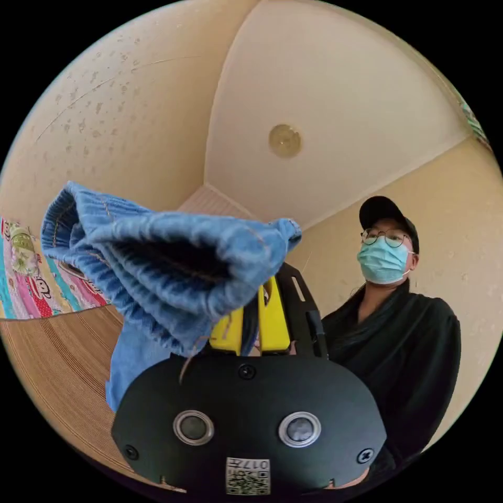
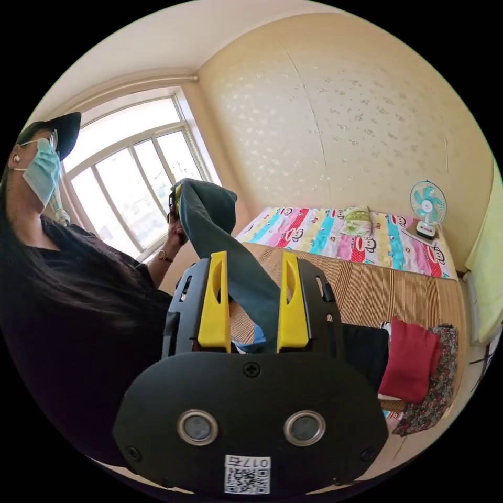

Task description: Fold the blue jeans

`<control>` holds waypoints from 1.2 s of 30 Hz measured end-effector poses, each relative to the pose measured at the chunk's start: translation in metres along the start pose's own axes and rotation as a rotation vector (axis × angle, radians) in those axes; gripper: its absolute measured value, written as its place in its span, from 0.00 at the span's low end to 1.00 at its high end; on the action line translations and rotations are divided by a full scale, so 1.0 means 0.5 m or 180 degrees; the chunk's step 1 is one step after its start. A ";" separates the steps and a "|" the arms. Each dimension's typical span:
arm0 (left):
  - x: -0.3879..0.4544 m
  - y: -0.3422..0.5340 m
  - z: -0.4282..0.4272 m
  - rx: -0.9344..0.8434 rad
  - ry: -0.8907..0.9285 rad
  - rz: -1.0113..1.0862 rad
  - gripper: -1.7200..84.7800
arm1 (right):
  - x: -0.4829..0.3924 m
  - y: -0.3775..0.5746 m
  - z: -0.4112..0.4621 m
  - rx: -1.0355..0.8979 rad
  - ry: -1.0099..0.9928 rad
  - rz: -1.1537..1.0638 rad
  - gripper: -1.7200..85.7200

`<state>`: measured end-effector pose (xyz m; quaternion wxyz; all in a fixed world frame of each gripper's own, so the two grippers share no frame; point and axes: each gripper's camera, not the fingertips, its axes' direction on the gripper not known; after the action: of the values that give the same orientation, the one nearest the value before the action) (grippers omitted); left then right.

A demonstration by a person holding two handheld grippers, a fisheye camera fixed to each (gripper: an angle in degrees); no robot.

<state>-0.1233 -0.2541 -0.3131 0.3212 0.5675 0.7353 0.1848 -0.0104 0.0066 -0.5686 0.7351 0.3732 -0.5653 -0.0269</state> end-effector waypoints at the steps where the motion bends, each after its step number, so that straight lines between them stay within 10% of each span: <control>1: 0.024 0.005 0.082 -0.0529 -0.0365 0.0111 0.05 | 0.009 -0.016 0.019 0.0057 -0.0206 0.0048 0.18; 5: 0.010 0.116 0.323 -0.1741 -0.1003 -0.0022 0.06 | 0.069 -0.139 0.198 -0.0133 -0.1447 0.0186 0.21; 10: -0.045 0.325 0.504 -0.2313 -0.1118 -0.0461 0.07 | 0.170 -0.189 0.490 -0.1676 -0.0798 0.0680 0.22; 14: -0.050 0.410 0.589 -0.2482 -0.0943 -0.0688 0.07 | 0.336 -0.115 0.668 -0.2507 -0.1729 0.1728 0.22; 30: 0.042 0.557 0.897 -0.3611 -0.0843 0.0079 0.07 | 0.576 0.031 0.740 -0.3885 -0.2092 0.2767 0.21; 36: 0.049 0.547 0.898 -0.3518 -0.0914 0.0093 0.07 | 0.632 0.016 0.642 -0.2738 -0.2867 0.2699 0.08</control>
<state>0.3751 -0.1937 -0.4713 0.6644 0.3448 0.4704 0.4673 -0.1733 -0.3001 -0.2813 0.4611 -0.2436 -0.8461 -0.1100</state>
